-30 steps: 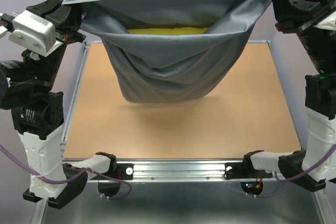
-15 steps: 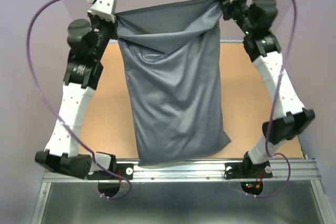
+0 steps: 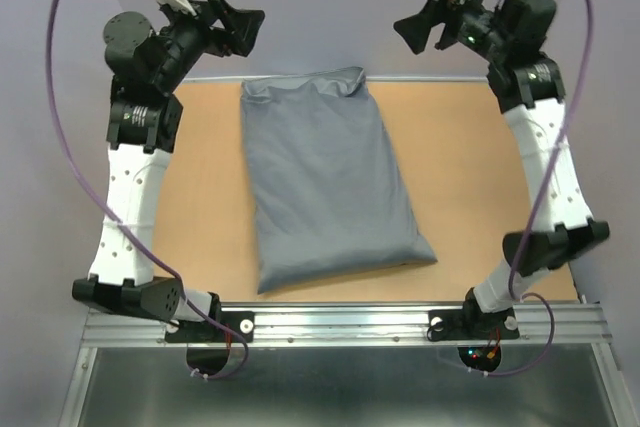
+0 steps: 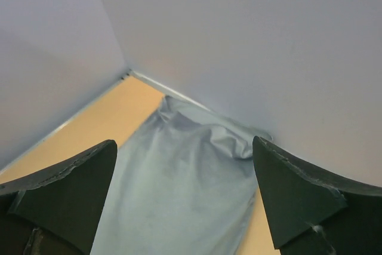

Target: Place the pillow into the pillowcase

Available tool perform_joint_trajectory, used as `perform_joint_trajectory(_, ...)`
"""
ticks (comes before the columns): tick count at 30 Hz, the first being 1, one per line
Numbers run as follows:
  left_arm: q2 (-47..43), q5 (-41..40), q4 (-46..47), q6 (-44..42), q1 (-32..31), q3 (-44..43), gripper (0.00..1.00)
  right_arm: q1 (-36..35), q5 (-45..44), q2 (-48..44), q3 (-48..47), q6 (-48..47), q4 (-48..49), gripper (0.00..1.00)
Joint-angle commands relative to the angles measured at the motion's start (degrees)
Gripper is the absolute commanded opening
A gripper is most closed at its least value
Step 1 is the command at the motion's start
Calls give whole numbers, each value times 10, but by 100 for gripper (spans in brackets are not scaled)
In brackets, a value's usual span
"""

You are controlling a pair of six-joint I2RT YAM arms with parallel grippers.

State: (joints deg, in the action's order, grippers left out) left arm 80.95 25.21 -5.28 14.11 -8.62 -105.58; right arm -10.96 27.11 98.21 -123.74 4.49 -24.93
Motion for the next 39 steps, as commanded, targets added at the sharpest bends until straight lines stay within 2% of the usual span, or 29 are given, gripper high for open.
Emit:
perform_joint_trajectory(1, -40, -71, 0, -11, 3, 3, 99, -5, 44, -107, 118, -39, -4, 100)
perform_joint_trajectory(7, -48, -45, -46, -155, 3, 135, 99, -11, 80, -157, 279, -222, -142, 100)
perform_joint_trajectory(10, -33, -68, -106, -223, 4, 181, 90, -17, 66, -157, 348, -284, -211, 96)
perform_joint_trajectory(12, -30, -87, -140, -270, 3, 228, 86, -18, 27, -155, 379, -294, -236, 96)
perform_joint_trajectory(16, -57, -109, -158, -426, 3, 346, 82, -17, -35, -153, 401, -316, -276, 99)
perform_joint_trajectory(17, -58, -125, -169, -506, 3, 381, 82, -16, -62, -152, 404, -318, -291, 100)
perform_joint_trajectory(18, -48, -126, -208, -548, 3, 396, 82, -14, -85, -152, 408, -323, -303, 100)
perform_joint_trajectory(20, -36, -122, -237, -617, 3, 425, 82, -3, -94, -151, 411, -322, -313, 100)
perform_joint_trajectory(21, -29, -112, -255, -681, -2, 448, 81, 5, -96, -150, 411, -319, -319, 100)
perform_joint_trajectory(22, -24, -101, -264, -696, -9, 462, 80, 23, -99, -144, 410, -317, -326, 100)
perform_joint_trajectory(24, -4, -74, -243, -697, -36, 495, 80, 46, -111, -136, 404, -315, -344, 100)
perform_joint_trajectory(26, 38, -54, -190, -648, -125, 502, 77, 90, -112, -121, 392, -321, -368, 100)
perform_joint_trajectory(27, 55, -49, -162, -582, -175, 494, 77, 106, -109, -116, 388, -319, -377, 100)
perform_joint_trajectory(28, 77, -46, -104, -534, -274, 479, 76, 141, -106, -110, 384, -317, -384, 100)
perform_joint_trajectory(29, 128, -36, -81, -494, -334, 451, 78, 154, -101, -100, 379, -315, -396, 100)
perform_joint_trajectory(30, 156, -29, -63, -457, -377, 370, 79, 166, -104, -94, 367, -312, -401, 100)
perform_joint_trajectory(31, 182, -5, -56, -393, -410, 319, 80, 186, -106, -88, 357, -308, -413, 100)
perform_joint_trajectory(32, 217, 13, -59, -372, -443, 271, 81, 196, -110, -82, 347, -308, -420, 100)
perform_joint_trajectory(33, 222, 37, -57, -348, -440, 204, 81, 206, -114, -82, 338, -309, -426, 100)
perform_joint_trajectory(34, 219, 59, -47, -327, -429, 190, 82, 225, -116, -84, 326, -313, -431, 100)
perform_joint_trajectory(36, 175, 119, 15, -259, -368, 194, 84, 243, -122, -94, 328, -321, -438, 100)
perform_joint_trajectory(37, 148, 127, 38, -250, -348, 203, 85, 250, -126, -97, 339, -330, -438, 100)
perform_joint_trajectory(39, 131, 91, 33, -263, -307, 200, 85, 250, -132, -101, 358, -337, -435, 100)
